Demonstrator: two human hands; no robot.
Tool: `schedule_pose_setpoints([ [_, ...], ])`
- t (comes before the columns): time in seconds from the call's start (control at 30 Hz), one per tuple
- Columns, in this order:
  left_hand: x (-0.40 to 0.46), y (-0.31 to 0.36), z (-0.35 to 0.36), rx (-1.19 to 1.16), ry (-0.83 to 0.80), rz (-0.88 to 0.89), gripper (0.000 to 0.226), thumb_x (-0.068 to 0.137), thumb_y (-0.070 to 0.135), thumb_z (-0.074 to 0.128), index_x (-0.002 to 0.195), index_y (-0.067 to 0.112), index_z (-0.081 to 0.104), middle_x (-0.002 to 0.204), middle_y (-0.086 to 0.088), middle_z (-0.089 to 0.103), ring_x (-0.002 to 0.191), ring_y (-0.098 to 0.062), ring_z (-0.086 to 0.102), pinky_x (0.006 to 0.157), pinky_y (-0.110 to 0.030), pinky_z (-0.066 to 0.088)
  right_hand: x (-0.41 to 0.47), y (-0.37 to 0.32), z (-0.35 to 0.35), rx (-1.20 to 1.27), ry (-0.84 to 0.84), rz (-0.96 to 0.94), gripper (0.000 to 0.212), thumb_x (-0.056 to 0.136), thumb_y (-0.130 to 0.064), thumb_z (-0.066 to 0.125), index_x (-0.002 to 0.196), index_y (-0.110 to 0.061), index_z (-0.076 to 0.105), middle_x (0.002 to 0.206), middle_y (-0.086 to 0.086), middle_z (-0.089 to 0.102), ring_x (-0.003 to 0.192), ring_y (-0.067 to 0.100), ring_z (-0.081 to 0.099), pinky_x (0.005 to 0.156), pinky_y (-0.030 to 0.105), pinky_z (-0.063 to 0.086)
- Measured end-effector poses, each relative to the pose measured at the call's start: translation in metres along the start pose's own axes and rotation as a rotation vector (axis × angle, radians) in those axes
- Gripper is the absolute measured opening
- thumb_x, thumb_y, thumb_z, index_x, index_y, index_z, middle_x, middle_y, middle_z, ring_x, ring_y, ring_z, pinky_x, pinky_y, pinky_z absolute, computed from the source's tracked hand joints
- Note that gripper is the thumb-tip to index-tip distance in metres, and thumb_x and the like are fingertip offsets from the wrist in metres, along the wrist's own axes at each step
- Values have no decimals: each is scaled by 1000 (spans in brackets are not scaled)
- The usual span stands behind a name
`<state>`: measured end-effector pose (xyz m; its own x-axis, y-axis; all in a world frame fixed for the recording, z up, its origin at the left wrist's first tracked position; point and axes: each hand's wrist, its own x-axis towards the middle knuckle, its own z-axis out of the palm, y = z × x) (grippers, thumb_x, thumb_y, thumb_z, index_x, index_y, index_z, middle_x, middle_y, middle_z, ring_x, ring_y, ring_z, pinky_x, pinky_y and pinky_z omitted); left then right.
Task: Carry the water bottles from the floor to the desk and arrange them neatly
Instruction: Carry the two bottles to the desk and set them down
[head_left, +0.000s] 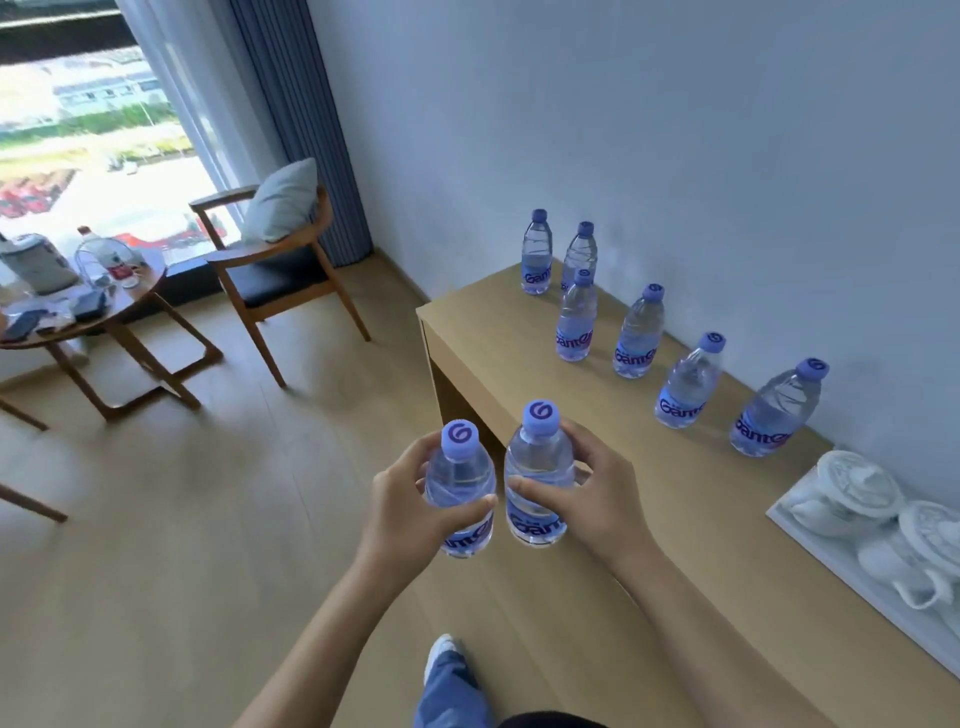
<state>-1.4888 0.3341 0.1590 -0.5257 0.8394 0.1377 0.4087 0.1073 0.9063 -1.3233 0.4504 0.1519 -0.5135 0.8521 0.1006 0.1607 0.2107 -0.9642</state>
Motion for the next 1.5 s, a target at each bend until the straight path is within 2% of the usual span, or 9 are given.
schedule_pose_setpoints([
  [0.1, 54, -15, -26, 14, -64, 36, 63, 61, 23, 92, 116, 27, 62, 101, 18, 71, 95, -5, 68, 80, -20, 55, 43, -4, 30, 23, 58, 32, 57, 65, -22, 91, 117, -25, 66, 100, -16, 73, 93, -1, 68, 78, 13, 52],
  [0.27, 134, -30, -61, 29, -145, 84, 60, 59, 25, 91, 110, 38, 62, 100, 18, 72, 91, -3, 69, 76, -15, 54, 105, -9, 67, 57, 103, 48, 54, 64, -21, 92, 111, -26, 67, 97, -17, 74, 89, -1, 68, 75, 11, 50],
  [0.4, 184, -40, -68, 39, -182, 100, 59, 59, 21, 90, 108, 41, 62, 97, 18, 72, 88, -2, 70, 72, -12, 53, 145, -9, 81, 87, 155, 72, 58, 58, -32, 91, 111, -29, 67, 99, -18, 73, 92, 1, 69, 79, 13, 51],
  [0.6, 256, -54, -58, 47, -230, 88, 59, 59, 22, 91, 106, 40, 61, 96, 20, 71, 86, 1, 68, 69, -11, 52, 206, -2, 83, 89, 217, 87, 52, 61, -26, 88, 107, -34, 66, 96, -21, 73, 87, -4, 68, 73, 8, 48],
  [1.0, 427, -86, 6, 97, -233, -34, 54, 47, 36, 88, 79, 44, 45, 82, 13, 66, 71, -1, 63, 54, -13, 46, 373, 41, 60, 41, 256, 187, 49, 68, -18, 89, 110, -25, 66, 97, -9, 74, 92, 5, 69, 80, 20, 54],
  [1.17, 484, -104, 30, 126, -284, -118, 55, 44, 39, 84, 81, 38, 43, 76, 11, 62, 64, 1, 57, 49, -13, 42, 423, 60, 56, -29, 325, 251, 47, 63, -16, 89, 96, -35, 61, 87, -18, 72, 81, -8, 65, 65, 5, 44],
  [1.3, 518, -117, 48, 120, -302, -192, 55, 45, 30, 86, 80, 27, 44, 73, 9, 59, 59, 6, 55, 46, -9, 40, 450, 78, 53, -86, 423, 332, 52, 62, -16, 90, 96, -30, 54, 89, -17, 65, 80, -19, 57, 64, 4, 41],
  [1.4, 537, -123, 60, 148, -370, -187, 55, 50, 25, 88, 82, 27, 43, 75, 7, 60, 60, 2, 56, 48, -12, 41, 463, 91, 51, -95, 491, 395, 53, 62, -17, 90, 98, -28, 53, 94, -15, 64, 83, -10, 59, 64, 9, 42],
  [1.5, 550, -124, 69, 162, -455, -171, 55, 54, 28, 89, 88, 27, 46, 86, 3, 65, 75, -11, 63, 62, -31, 54, 469, 103, 51, -92, 559, 440, 54, 63, -18, 90, 103, -22, 54, 99, -9, 66, 90, 7, 63, 70, 18, 43],
])
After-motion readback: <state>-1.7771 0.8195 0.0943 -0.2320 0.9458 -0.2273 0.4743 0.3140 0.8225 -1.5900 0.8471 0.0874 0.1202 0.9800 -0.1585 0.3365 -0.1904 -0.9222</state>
